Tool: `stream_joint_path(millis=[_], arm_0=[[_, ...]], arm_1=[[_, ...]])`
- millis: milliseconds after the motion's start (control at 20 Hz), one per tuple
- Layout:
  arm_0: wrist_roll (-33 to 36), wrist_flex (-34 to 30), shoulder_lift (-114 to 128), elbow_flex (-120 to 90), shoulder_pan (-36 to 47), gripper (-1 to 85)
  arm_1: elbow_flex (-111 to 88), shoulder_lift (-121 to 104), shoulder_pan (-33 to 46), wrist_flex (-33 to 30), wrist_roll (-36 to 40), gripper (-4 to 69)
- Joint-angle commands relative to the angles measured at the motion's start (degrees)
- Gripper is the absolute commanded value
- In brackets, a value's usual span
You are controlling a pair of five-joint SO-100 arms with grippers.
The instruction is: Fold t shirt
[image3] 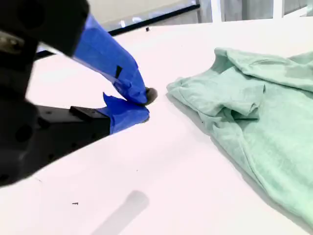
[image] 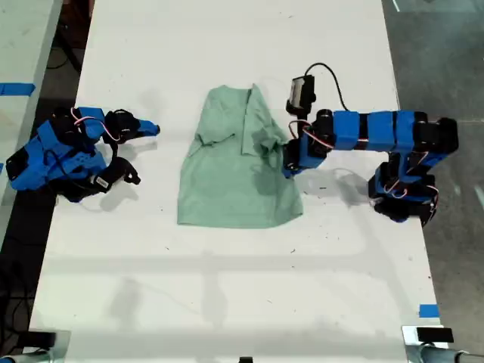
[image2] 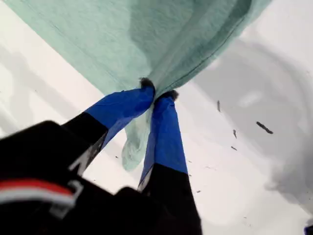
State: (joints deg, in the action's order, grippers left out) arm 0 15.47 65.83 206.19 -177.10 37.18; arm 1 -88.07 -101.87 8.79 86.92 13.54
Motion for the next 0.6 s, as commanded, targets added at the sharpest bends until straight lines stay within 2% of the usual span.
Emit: stream_joint_path(millis=[0,350,550], arm_0=[[-0.7,-0.53,0.35,0.26,-0.62,0.0],[-0.7,-0.53,0.35,0.26,-0.7,0.0],[-0.7,-0.53,0.35,0.26,-0.7,0.0]], arm_1=[[13.36,6.59,-2.46,-0.09,2.46,2.2],[32.87,33.05,-3.52,-5.71,6.77,2.1],[33.57,38.85,-2.99,-10.37,7.82,2.1]])
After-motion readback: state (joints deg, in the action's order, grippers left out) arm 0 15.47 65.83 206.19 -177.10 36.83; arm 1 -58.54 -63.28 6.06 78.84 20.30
